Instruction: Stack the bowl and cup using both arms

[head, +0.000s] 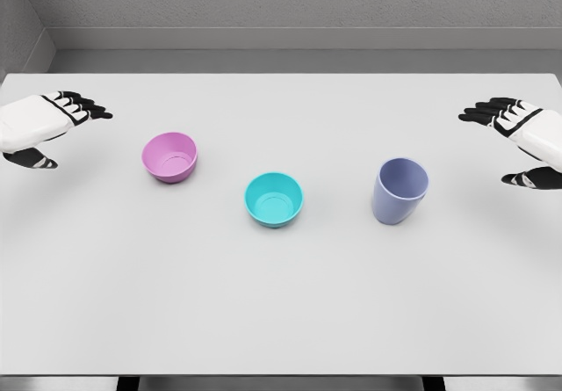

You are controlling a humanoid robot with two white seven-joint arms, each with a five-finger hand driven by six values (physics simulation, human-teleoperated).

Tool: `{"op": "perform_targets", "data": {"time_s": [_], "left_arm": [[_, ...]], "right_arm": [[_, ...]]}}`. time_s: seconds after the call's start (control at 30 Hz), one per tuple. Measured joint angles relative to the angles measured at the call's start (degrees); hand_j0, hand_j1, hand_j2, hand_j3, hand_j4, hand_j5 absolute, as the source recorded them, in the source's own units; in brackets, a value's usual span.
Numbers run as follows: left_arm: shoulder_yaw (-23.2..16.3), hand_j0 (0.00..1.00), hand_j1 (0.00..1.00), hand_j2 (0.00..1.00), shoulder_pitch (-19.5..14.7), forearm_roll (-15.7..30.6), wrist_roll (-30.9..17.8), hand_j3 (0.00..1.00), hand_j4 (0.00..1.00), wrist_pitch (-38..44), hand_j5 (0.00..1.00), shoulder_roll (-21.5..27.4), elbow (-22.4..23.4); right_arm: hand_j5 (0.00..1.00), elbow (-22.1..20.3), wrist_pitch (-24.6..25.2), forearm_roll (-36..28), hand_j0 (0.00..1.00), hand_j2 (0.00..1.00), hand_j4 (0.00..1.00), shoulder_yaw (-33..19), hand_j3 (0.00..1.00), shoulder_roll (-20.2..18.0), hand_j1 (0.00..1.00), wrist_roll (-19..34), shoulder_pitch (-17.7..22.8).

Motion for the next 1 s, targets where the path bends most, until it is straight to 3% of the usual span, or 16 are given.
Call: {"op": "perform_targets", "data": {"time_s": [1.0], "left_arm": [[-0.02, 1.00, 1.00, 1.00, 0.00, -0.01, -0.03, 1.00, 1.00, 0.00, 1.00, 0.09, 0.06]], "right_arm": [[1.00, -0.37, -0.59, -0.25, 1.00, 1.00, 1.00, -2.95, 1.00, -0.19, 1.00, 1.45, -0.62]]}}
